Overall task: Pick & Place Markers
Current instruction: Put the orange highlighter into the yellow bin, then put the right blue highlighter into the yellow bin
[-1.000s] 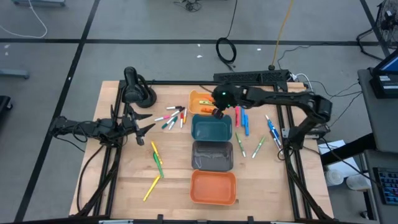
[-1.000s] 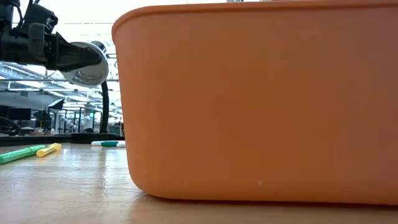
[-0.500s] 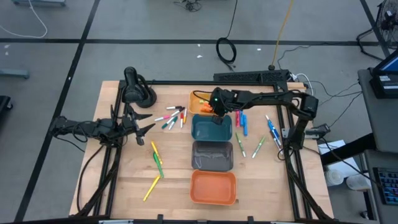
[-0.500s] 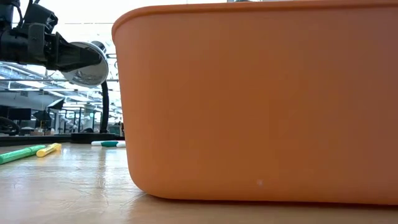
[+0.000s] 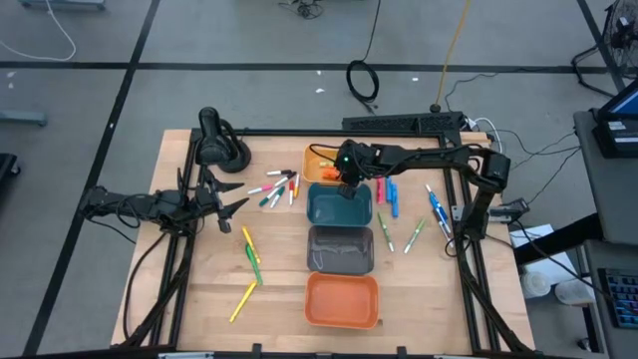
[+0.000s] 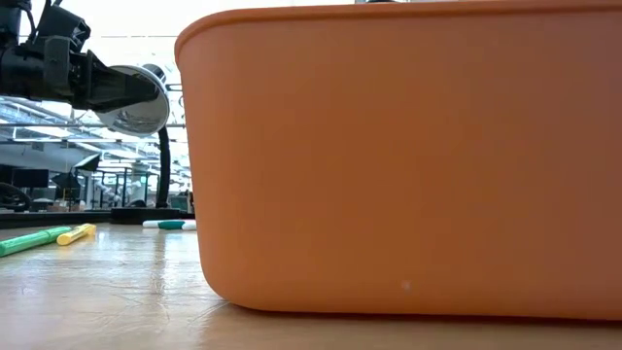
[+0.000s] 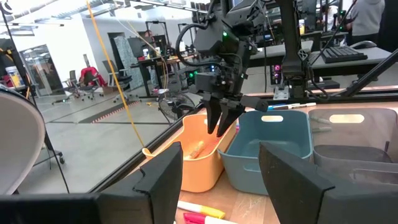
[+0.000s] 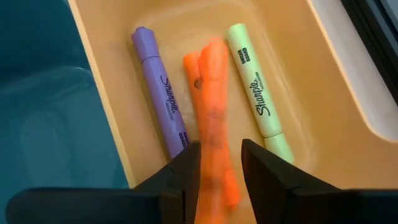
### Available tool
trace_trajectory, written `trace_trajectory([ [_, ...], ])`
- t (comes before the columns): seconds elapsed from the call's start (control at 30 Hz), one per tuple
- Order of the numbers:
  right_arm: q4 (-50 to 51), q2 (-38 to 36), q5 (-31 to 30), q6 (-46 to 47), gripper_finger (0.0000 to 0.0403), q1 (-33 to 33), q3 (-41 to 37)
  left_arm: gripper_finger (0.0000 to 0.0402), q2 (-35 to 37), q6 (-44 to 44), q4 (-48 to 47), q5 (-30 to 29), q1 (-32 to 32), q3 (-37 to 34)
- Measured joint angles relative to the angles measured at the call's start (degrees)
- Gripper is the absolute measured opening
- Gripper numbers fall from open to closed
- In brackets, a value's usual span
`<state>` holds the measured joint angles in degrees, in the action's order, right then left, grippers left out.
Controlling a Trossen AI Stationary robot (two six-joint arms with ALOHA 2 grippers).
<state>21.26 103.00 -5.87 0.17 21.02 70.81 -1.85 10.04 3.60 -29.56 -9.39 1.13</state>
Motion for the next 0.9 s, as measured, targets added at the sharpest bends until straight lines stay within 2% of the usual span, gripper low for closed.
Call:
trace_trajectory([
  [0.27, 0.4, -0.5, 0.0, 0.7, 0.0126, 0.0, 0.0, 0.0214, 0.0, 0.0, 0.0, 0.0, 0.0, 0.0],
  [0.5, 7.5, -8.3, -0.2, 1.8, 0.0127, 0.0, 0.0, 0.0214, 0.0, 0.0, 0.0, 0.0, 0.0, 0.0],
  [0.73, 21.2, -18.4, -0.3, 13.5, 0.0123, 0.0, -0.5, 0.0214, 0.0, 0.0, 0.0, 0.0, 0.0, 0.0],
  [0.9, 28.5, -24.0, -1.6, 24.5, 0.0123, 0.0, -4.9, 0.0214, 0.0, 0.0, 0.0, 0.0, 0.0, 0.0],
])
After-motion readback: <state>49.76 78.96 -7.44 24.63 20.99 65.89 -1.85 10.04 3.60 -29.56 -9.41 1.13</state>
